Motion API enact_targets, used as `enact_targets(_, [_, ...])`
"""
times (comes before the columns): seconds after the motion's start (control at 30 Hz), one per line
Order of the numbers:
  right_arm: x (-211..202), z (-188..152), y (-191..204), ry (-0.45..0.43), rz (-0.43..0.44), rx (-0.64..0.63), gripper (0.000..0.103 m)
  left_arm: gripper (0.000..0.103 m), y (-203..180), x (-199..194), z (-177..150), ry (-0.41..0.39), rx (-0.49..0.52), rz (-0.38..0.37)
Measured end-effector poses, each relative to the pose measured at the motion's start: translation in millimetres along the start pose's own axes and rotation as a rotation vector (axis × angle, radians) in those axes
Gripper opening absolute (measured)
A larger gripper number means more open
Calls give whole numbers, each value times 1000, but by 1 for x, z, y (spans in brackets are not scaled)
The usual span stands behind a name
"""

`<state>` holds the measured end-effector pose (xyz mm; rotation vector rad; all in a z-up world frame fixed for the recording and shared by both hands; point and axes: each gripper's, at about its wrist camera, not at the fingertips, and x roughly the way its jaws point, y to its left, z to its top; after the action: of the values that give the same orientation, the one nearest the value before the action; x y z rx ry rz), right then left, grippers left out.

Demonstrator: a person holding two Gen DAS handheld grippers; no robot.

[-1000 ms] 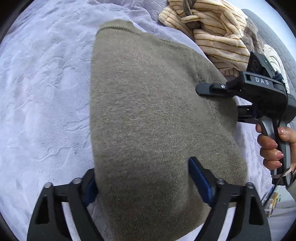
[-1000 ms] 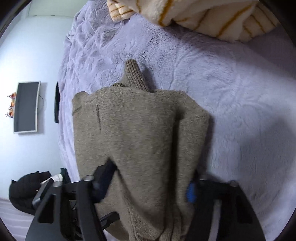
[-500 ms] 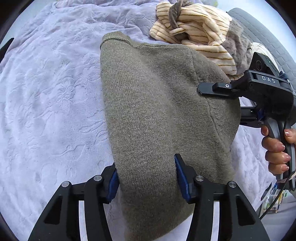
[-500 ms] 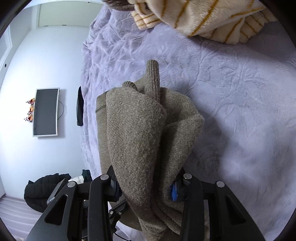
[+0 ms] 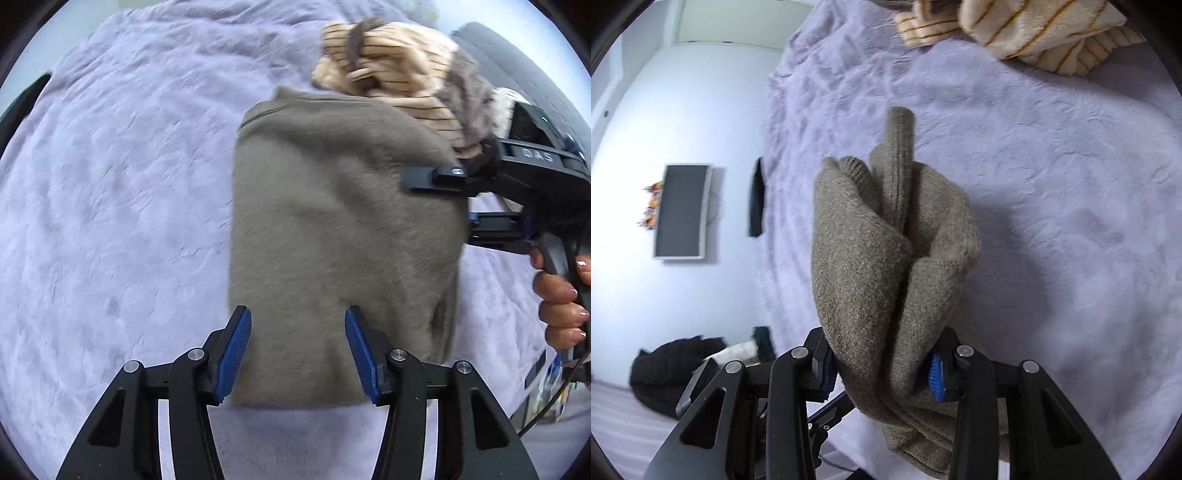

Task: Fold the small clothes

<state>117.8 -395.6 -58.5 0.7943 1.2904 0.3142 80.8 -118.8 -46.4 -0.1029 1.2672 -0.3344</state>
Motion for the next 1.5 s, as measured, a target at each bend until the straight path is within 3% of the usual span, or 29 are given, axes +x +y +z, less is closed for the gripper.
enact_targets(0.07, [1,5,-10,-8,-11,30,44,56,18,-3,-4,-1,-75,-40])
enact_targets(0.1, [1,7,-14,-8,-11,39,45,60,28,-5,-7,-6,-105,-55])
enact_targets(0.13, [0,9,-19,-7,-17,40,46,76,36,-6,-10,-6,-124,-52])
enact_targets(0.2, [-1,14,-27,-6,-42,37,50,80,48,-5,-13,-7,-132,-56])
enact_targets(0.23, [-2,17,-32,-5,-58,35,59,80,51,-1,-14,10,-127,-70])
enact_targets(0.27, [-2,21,-38,-5,-78,32,75,80,52,6,-13,31,-125,-86])
enact_targets(0.33, [-2,28,-51,-9,-115,33,83,80,57,18,-13,71,-125,-127])
enact_targets(0.57, [10,31,-71,75,-48,-25,82,80,38,63,-2,162,-63,-294])
enact_targets(0.73, [29,28,-81,137,-15,-15,81,79,23,78,-2,181,-38,-290])
enact_targets(0.8, [40,26,-82,154,-32,9,70,67,21,76,-2,171,-50,-293])
enact_targets(0.83, [44,25,-81,160,-32,26,58,63,19,74,-2,168,-53,-294])
enact_targets(0.87, [45,25,-81,160,-11,50,47,56,19,70,-2,162,-56,-297])
enact_targets(0.97, [38,21,-72,153,89,75,42,49,22,55,-3,140,-65,-333])
enact_targets(1.27, [18,3,-16,160,196,30,42,49,25,-12,-14,33,-60,-372])
enact_targets(1.5, [25,-30,30,191,266,-26,42,49,58,-64,-53,-11,-104,-310])
